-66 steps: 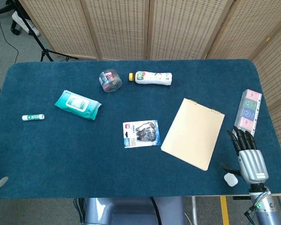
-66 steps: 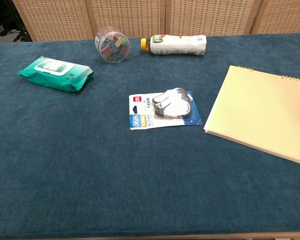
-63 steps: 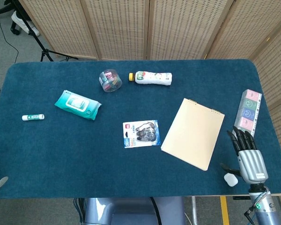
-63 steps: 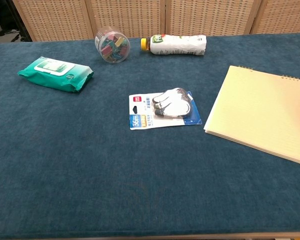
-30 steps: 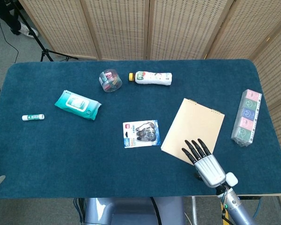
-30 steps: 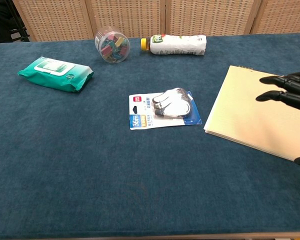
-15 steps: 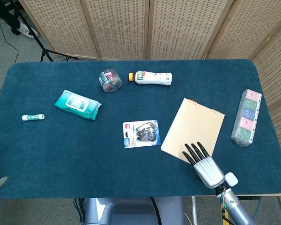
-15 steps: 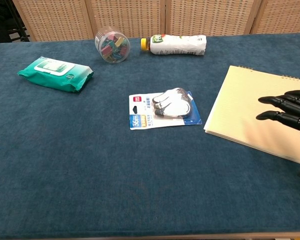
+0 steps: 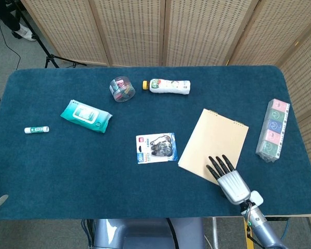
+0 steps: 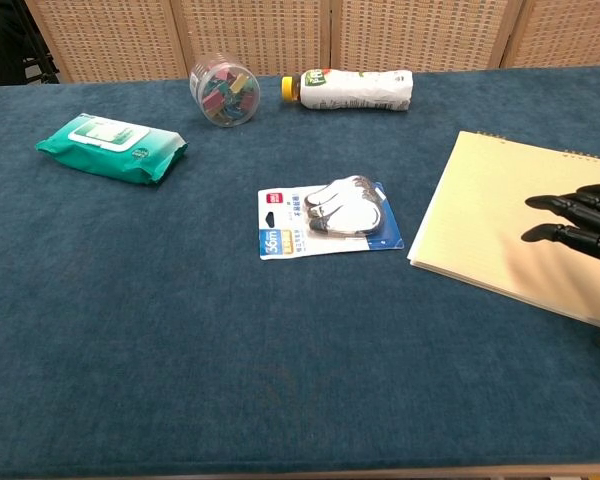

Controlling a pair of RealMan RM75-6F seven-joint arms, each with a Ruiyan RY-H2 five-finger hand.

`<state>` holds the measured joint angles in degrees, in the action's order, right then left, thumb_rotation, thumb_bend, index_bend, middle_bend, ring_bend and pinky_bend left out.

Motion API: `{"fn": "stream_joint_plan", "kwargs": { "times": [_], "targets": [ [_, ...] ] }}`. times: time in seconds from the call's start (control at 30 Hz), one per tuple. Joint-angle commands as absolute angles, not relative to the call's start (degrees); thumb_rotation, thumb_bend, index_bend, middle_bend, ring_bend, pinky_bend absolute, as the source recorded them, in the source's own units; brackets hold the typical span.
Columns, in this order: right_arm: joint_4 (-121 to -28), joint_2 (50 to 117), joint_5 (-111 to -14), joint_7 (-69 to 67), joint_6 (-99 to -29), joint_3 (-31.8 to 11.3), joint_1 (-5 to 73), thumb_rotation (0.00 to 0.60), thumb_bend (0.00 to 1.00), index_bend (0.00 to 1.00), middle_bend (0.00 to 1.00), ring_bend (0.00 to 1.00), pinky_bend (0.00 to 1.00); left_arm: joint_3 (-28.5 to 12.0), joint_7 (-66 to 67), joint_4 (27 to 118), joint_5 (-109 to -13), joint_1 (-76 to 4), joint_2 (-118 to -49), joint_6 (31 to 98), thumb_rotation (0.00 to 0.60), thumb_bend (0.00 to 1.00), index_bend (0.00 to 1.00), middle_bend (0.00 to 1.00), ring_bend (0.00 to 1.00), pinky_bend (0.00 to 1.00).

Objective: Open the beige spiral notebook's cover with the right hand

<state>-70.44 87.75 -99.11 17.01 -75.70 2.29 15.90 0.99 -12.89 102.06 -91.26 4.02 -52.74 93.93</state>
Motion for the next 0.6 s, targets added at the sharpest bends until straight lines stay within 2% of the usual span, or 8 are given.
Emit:
{"fn": "stream_joint_plan", "kwargs": {
  "times": [0.03,0.17,0.5,0.6],
  "targets": [
    [-70.1,87.9,-99.0,17.3,-75.7,2.1,16.1,0.6,0.14,0.15,0.0,0.0,0.0,1.0,-12.8,102.1,-91.2,4.0,-52.8,94.0,0.6,0.0,0.0,0.0,0.0,0.0],
    [-69.8,87.9,-98.6,17.4,-75.5,2.1,16.2,0.6,0.18,0.15,0.0,0.0,0.0,0.9,-12.8,102.1,-91.1,4.0,-52.7,93.9,0.6,0.0,0.0,0.0,0.0,0.0],
    [-69.1,88.1,-97.7,17.9,-75.1,1.9,16.6,0.6,0.21,0.15,0.0,0.0,0.0,0.9,-12.4,102.2,-91.2,4.0,-52.8,93.8,0.6,0.0,0.0,0.0,0.0,0.0],
    [-68.7,88.3,-97.4,18.0,-74.9,2.0,16.7,0.6,0.25,0.15,0.0,0.0,0.0,0.9,-12.4,102.2,-91.1,4.0,-52.8,93.8,0.6,0.0,0.0,0.0,0.0,0.0]
  ]
}}
